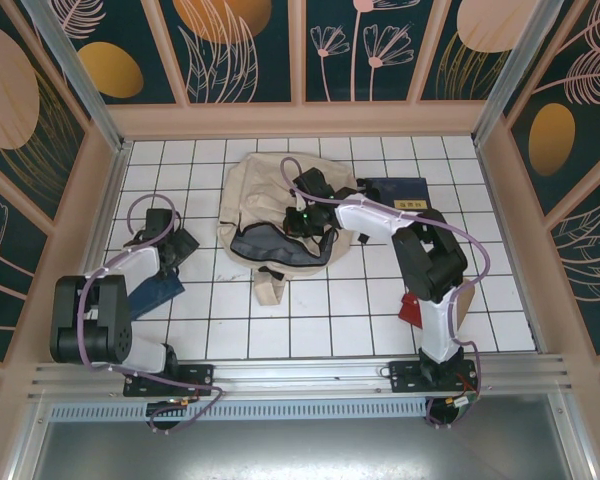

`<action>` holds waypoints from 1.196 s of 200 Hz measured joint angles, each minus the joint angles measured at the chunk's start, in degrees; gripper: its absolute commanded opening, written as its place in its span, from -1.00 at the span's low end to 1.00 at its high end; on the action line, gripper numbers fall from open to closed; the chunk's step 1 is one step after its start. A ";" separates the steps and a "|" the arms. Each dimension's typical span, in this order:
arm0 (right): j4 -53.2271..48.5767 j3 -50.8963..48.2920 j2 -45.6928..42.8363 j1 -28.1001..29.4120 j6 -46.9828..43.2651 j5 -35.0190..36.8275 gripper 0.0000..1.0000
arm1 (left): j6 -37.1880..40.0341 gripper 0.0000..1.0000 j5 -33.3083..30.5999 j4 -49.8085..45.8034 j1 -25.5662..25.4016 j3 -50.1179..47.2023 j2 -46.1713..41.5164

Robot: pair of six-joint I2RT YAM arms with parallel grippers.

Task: Pack the student bag
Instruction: Rotate the book at the middle-left of the table.

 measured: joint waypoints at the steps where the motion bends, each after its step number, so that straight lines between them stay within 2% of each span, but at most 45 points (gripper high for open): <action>1: 0.00 0.00 0.00 0.00 0.00 0.02 -1.00 | 0.00 0.79 0.04 0.09 -0.09 0.00 0.02; 58: -1.05 -0.48 -3.10 -1.20 -0.55 2.47 -1.00 | -1.31 0.78 9.22 3.48 -9.49 -0.50 -0.79; 82: -1.57 -3.67 -5.33 -1.55 -2.54 3.69 -1.00 | -1.31 0.81 11.19 2.36 -10.32 -2.95 -4.33; 124: -5.64 -9.07 -6.91 -3.48 -4.09 9.66 -1.00 | -1.05 0.86 10.60 -4.15 -10.36 -5.29 -9.68; 132: -6.62 -9.09 -6.93 -3.96 -4.13 10.43 -0.91 | -1.05 0.86 10.40 -5.18 -10.36 -5.29 -10.25; 155: -8.68 -7.43 -7.26 -4.13 -4.26 11.65 -0.42 | -1.09 0.94 9.40 -8.59 -10.34 -4.98 -12.28; 174: -10.01 -2.91 -7.28 -2.62 -4.37 12.76 -0.13 | -1.09 0.97 7.06 -11.91 -10.27 -3.48 -14.71; 192: -9.62 2.14 -7.28 -0.28 -4.98 13.38 -0.09 | -1.25 0.97 4.52 -13.40 -8.66 -2.54 -17.51; 217: -8.39 8.15 -6.80 3.74 -5.01 13.27 -0.07 | -1.88 0.97 0.92 -14.16 -3.56 -3.65 -20.92; 239: -7.63 12.41 -4.28 6.60 -4.98 13.03 -0.02 | -1.92 0.97 -0.74 -13.94 -2.12 -4.59 -18.49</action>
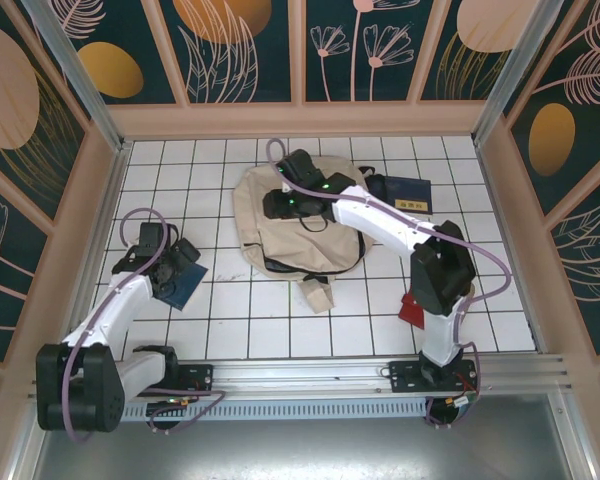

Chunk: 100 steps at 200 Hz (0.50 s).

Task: Pack the student bag
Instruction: Rotate the book at the middle-left of the table.

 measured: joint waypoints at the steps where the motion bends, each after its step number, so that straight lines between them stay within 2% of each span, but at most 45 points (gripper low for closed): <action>1: 0.04 0.07 0.09 0.09 0.00 0.00 -0.02 | 0.02 0.97 0.00 0.13 0.00 0.00 0.52; 33: 0.11 0.59 3.06 1.75 0.07 -1.42 -0.01 | 2.10 0.97 -2.93 1.31 0.52 2.38 10.29; 55: 0.07 0.59 3.89 1.95 0.37 -2.36 -0.01 | 4.63 0.96 -7.06 2.10 3.76 6.62 13.55; 76: 0.09 0.59 3.89 2.16 0.81 -2.80 -0.01 | 5.40 0.95 -7.67 5.49 7.58 8.76 15.13; 100: 0.11 0.59 4.04 2.43 1.09 -3.26 -0.01 | 5.42 0.90 -6.03 7.69 8.24 8.87 17.84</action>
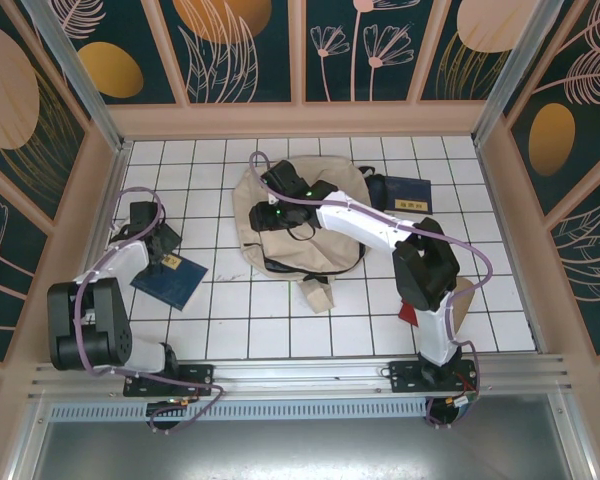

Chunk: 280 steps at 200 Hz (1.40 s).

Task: Pack the student bag
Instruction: Rotate the book at the middle-left of the table.

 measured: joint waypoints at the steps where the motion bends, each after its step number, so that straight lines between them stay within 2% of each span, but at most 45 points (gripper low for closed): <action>1: 0.00 0.00 0.02 0.00 0.00 0.00 -0.01 | -0.02 0.90 0.13 0.11 0.00 0.00 0.11; 74: -0.02 0.55 2.23 0.11 0.07 -1.09 -0.02 | 0.90 0.74 14.95 8.68 -0.63 -0.61 4.31; 108: 0.04 2.14 4.24 0.13 0.46 -2.21 -0.02 | 1.73 0.74 23.10 12.37 -3.19 -0.02 5.46; 128: 0.13 3.76 5.73 0.48 0.72 -2.75 -0.03 | 1.75 0.83 27.54 12.37 -4.35 0.24 5.31; 153: 0.33 8.59 9.73 2.01 0.72 -3.08 -0.05 | 1.68 0.88 26.82 9.64 -3.63 0.44 1.90; 195: 0.85 17.92 18.05 5.79 0.68 -4.13 -0.11 | 1.49 0.95 20.87 6.43 2.58 -0.50 -6.12; 228: 1.27 23.93 23.89 7.50 1.18 -5.99 -0.19 | 0.37 0.94 17.57 4.50 3.63 -4.63 -6.60; 280: 1.51 29.79 29.97 7.65 1.44 -10.23 -0.40 | -0.50 0.83 18.10 3.80 3.67 -7.69 -6.36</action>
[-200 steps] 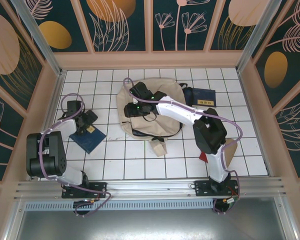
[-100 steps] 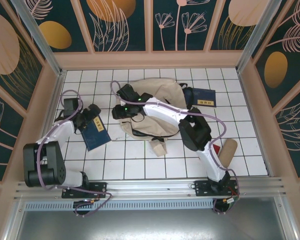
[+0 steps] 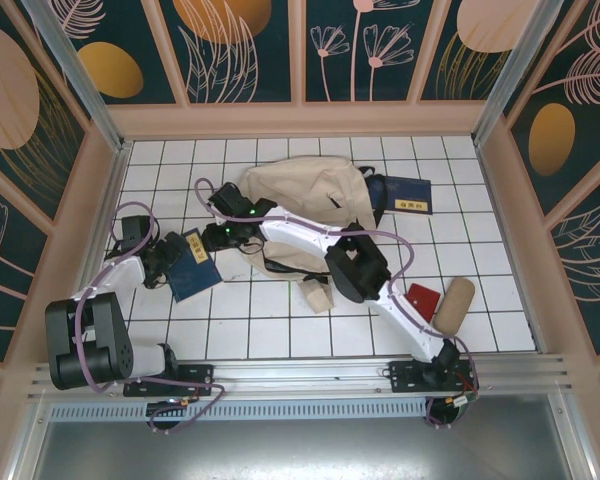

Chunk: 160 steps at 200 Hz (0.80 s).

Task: Pack the student bag
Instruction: Rotate the book at the middle-left of the table, then pick up the book from the middle-left of the table.

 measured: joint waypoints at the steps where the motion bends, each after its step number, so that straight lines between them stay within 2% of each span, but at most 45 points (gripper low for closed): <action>1: 0.00 0.13 0.13 0.00 0.04 -0.11 -0.40 | -0.02 0.83 0.02 0.00 0.00 -0.07 0.02; 102: -0.04 1.75 4.39 -0.11 0.11 -3.61 -0.43 | 0.02 0.78 5.01 2.95 1.07 -2.73 0.37; 160: -0.31 1.77 4.74 -1.16 1.68 -5.79 -0.48 | 0.72 0.75 12.13 5.46 1.70 -4.07 -0.90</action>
